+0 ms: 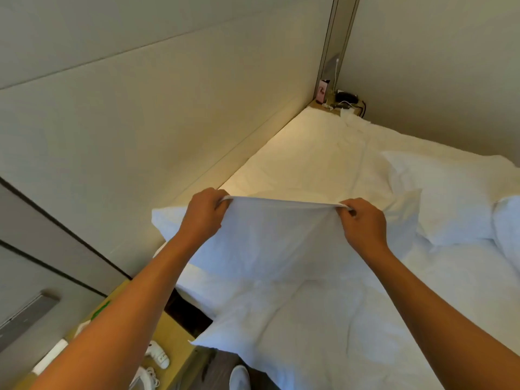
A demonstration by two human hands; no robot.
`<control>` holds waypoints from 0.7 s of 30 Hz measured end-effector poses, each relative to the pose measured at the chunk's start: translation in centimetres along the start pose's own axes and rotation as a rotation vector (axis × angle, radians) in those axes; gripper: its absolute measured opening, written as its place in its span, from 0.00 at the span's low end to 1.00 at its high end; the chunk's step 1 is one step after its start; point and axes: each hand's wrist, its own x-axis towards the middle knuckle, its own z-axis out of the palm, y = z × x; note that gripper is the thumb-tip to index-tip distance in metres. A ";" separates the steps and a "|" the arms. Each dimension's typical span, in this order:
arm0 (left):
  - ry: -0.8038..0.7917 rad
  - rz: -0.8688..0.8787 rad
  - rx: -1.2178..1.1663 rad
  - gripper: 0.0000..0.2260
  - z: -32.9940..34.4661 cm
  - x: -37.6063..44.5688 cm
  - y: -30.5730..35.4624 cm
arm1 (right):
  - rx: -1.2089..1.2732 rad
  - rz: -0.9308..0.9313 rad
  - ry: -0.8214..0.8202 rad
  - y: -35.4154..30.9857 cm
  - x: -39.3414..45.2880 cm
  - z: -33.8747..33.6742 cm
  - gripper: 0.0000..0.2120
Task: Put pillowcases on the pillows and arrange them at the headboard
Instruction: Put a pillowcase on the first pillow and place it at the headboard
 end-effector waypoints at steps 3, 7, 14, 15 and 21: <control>-0.135 -0.082 -0.040 0.09 2.6 -0.8 -3.7 | -0.109 0.050 -0.115 1.5 -1.1 3.6 0.11; -0.210 -0.132 -0.074 0.10 6.0 -0.8 -7.3 | -0.162 0.120 -0.096 2.7 -1.6 7.1 0.10; -0.275 -0.061 -0.056 0.11 8.1 1.2 -9.8 | -0.166 0.144 -0.081 2.9 -0.1 9.1 0.10; -0.272 -0.052 -0.046 0.12 8.3 1.5 -9.9 | -0.171 0.140 -0.083 2.9 0.3 9.2 0.11; -0.272 -0.071 -0.004 0.12 8.8 3.4 -9.7 | -0.143 0.072 -0.103 3.9 2.1 10.0 0.09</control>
